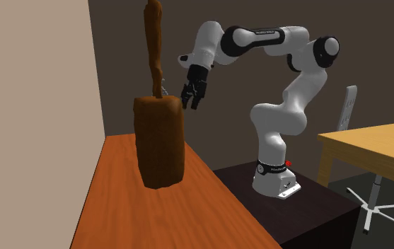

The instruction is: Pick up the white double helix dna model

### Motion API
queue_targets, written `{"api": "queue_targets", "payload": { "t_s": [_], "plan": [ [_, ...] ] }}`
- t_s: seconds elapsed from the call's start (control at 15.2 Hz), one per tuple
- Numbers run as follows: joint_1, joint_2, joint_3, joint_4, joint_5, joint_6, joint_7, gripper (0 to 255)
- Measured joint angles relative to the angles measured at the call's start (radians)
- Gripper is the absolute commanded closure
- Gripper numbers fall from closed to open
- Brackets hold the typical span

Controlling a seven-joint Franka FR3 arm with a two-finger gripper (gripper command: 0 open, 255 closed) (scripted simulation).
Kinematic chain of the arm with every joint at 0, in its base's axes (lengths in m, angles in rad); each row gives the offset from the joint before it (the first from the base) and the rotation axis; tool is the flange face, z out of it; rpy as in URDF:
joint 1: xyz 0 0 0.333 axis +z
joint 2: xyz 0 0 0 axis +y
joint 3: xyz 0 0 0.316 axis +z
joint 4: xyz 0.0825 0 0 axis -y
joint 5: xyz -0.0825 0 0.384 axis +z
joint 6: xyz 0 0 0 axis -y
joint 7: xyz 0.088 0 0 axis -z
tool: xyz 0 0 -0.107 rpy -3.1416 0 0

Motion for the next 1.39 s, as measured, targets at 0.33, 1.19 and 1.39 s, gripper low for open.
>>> {"api": "queue_targets", "payload": {
  "t_s": [0.33, 1.19, 1.39],
  "plan": [
    [0.044, 0.027, -0.205, -0.025, -0.005, 0.186, -0.246, 0],
    [0.188, 0.121, -0.487, -0.040, 0.035, 0.422, -0.534, 255],
    [0.189, 0.123, -0.489, -0.040, 0.035, 0.426, -0.536, 255]
  ]
}}
